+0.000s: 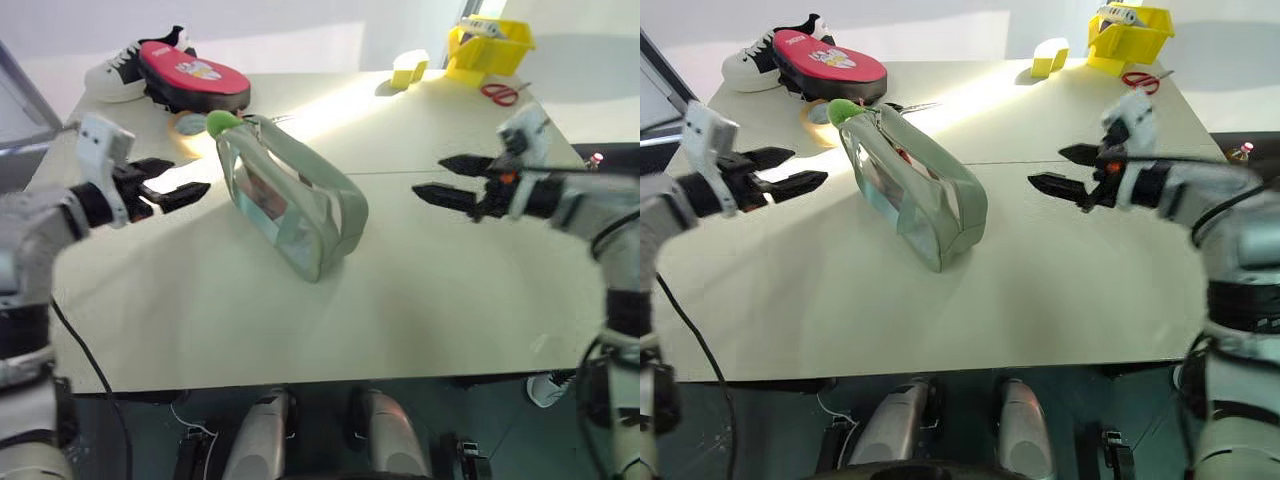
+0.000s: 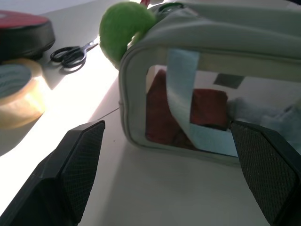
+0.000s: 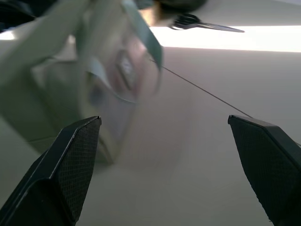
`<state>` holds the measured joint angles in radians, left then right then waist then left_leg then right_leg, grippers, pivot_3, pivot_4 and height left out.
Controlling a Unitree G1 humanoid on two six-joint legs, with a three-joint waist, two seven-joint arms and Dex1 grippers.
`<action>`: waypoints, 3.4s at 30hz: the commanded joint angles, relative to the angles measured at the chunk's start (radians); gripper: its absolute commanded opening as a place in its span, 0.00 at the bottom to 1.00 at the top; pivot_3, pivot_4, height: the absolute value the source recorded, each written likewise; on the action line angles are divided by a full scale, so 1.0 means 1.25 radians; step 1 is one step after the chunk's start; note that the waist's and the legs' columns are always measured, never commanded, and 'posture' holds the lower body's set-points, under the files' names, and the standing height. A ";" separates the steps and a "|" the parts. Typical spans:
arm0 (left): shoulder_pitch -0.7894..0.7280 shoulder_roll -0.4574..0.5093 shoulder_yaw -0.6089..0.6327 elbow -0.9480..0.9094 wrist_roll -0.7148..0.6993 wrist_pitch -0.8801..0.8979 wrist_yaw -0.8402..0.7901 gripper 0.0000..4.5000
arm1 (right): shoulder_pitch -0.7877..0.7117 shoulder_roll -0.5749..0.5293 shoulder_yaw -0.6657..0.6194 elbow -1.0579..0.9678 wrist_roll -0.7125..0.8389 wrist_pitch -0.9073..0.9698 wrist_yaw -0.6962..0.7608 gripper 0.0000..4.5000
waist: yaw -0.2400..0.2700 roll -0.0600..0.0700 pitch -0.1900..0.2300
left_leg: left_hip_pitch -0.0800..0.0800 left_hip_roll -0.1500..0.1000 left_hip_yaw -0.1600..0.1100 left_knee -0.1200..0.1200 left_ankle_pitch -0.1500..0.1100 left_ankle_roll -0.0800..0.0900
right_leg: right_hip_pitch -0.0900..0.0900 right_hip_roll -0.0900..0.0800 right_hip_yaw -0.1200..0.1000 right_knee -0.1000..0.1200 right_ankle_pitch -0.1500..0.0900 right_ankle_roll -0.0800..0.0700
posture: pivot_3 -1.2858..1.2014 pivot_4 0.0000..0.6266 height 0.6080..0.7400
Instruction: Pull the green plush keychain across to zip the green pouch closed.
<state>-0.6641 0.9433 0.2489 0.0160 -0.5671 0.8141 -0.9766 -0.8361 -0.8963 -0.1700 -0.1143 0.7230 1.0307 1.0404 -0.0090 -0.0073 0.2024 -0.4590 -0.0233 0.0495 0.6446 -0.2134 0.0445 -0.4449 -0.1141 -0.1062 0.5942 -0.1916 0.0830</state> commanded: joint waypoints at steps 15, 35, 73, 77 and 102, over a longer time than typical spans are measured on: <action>-0.194 0.074 -0.051 0.004 -0.068 0.038 -0.164 1.00 | -0.100 0.099 0.173 -0.048 -0.067 -0.026 -0.090 1.00 | 0.001 -0.001 0.001 | -0.002 0.000 0.002 0.002 0.000 -0.002 | -0.002 -0.004 -0.005 0.000 0.004 0.002 | 0.52 0.24 1.00; -0.101 0.102 -0.061 -0.213 -0.142 0.068 -0.173 1.00 | -0.088 0.158 0.303 0.079 -0.225 -0.164 -0.019 0.83 | 0.001 -0.001 0.001 | 0.000 0.001 0.003 0.004 0.002 -0.002 | 0.000 -0.001 -0.005 0.003 0.004 0.002 | 0.52 0.24 1.00; -0.112 0.052 -0.041 -0.134 -0.090 0.002 -0.077 1.00 | -0.329 0.278 0.303 0.362 -0.509 -0.433 0.052 0.68 | -0.005 0.000 0.001 | 0.012 0.003 0.006 0.003 0.004 -0.006 | 0.003 0.001 0.000 0.016 0.003 0.001 | 0.52 0.24 1.00; -0.109 0.056 -0.034 -0.151 -0.101 0.009 -0.068 1.00 | -0.310 0.316 0.370 0.413 -0.602 -0.532 -0.008 0.68 | 0.003 0.000 0.001 | 0.011 0.002 0.006 0.005 0.004 -0.006 | 0.003 0.001 0.000 0.016 0.003 0.001 | 0.52 0.24 1.00; -0.054 0.131 0.039 -0.120 -0.087 -0.003 -0.033 1.00 | -0.264 0.354 0.372 0.455 -0.575 -0.900 0.152 0.01 | 0.001 -0.001 0.001 | 0.012 0.001 0.006 0.004 0.004 -0.005 | 0.004 0.001 0.001 0.015 0.003 0.001 | 0.52 0.24 1.00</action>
<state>-0.7286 1.0998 0.2627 -0.1039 -0.6659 0.8189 -1.0213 -1.1691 -0.4421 0.3064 0.5068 -0.0201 -0.0761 1.2097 -0.0081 -0.0086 0.2030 -0.4441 -0.0216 0.0571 0.6497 -0.2087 0.0381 -0.4397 -0.1130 -0.1053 0.6123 -0.1877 0.0842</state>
